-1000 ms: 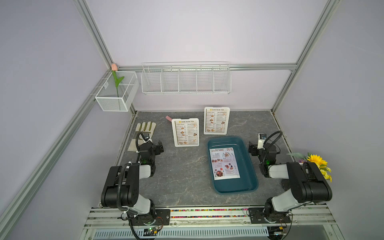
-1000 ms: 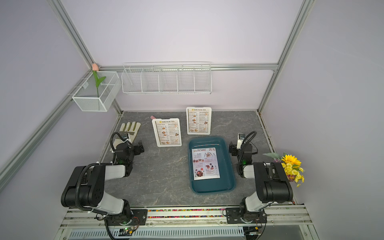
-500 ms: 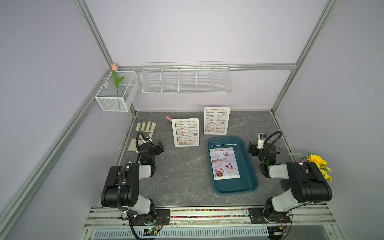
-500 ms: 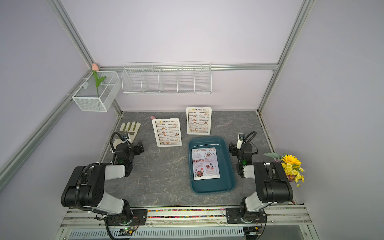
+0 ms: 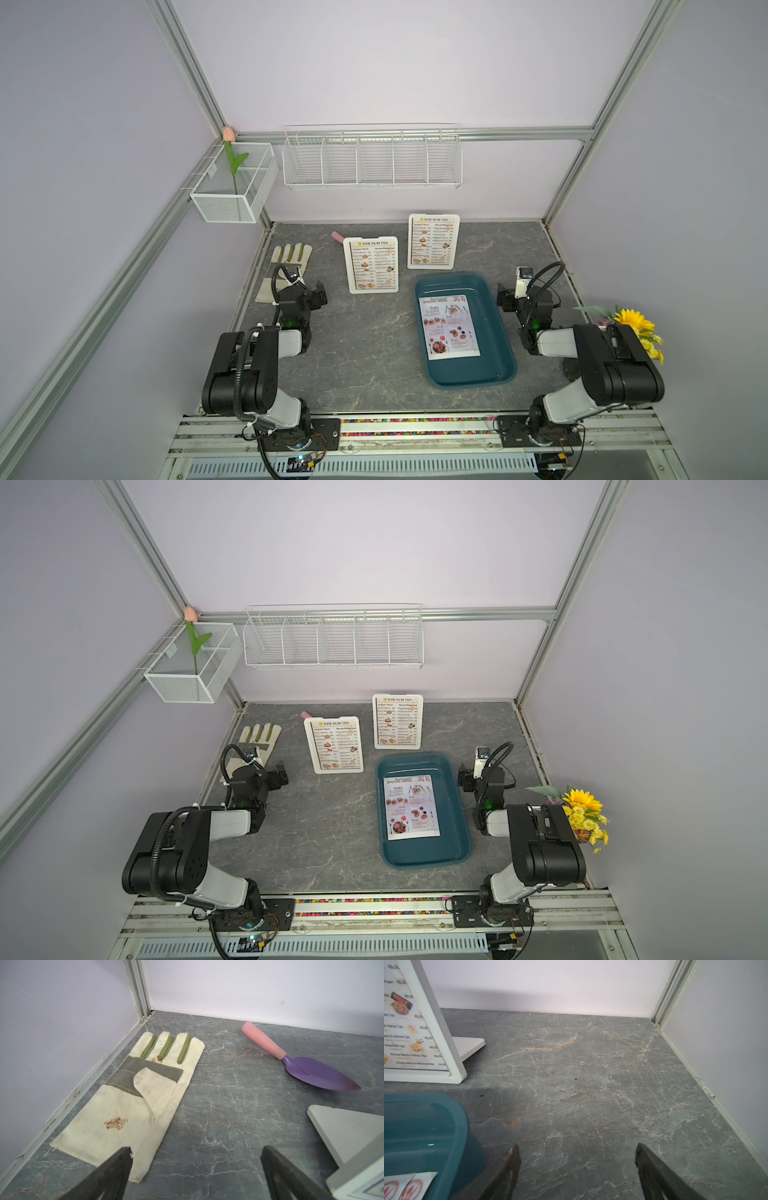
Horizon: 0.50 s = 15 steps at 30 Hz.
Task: Replace the menus in the menu holders
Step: Adjust the menu holder at the center of the board.
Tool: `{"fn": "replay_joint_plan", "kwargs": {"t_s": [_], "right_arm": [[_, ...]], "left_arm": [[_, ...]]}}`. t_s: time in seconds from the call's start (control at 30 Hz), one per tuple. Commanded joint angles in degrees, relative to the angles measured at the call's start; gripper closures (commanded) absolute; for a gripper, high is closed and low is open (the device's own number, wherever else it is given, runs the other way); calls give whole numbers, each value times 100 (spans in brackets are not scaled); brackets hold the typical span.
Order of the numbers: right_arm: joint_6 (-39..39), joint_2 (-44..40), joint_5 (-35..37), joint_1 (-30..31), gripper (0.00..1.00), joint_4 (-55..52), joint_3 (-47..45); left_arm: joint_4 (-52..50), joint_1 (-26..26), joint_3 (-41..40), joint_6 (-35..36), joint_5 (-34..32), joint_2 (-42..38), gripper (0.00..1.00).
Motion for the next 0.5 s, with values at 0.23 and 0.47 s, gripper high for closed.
{"fn": "replay_joint_plan", "kwargs": {"t_s": [0.23,0.47], "right_arm": [[-186,-1159,-509,7,11,-2293,904],[-171,-1427,-2507,909,9,-3762,2280]], "left_arm": [[-1919,81,1074,-449,-671,-562,1],[-4734,137,2956,-1426,-583,-620,1]]}}
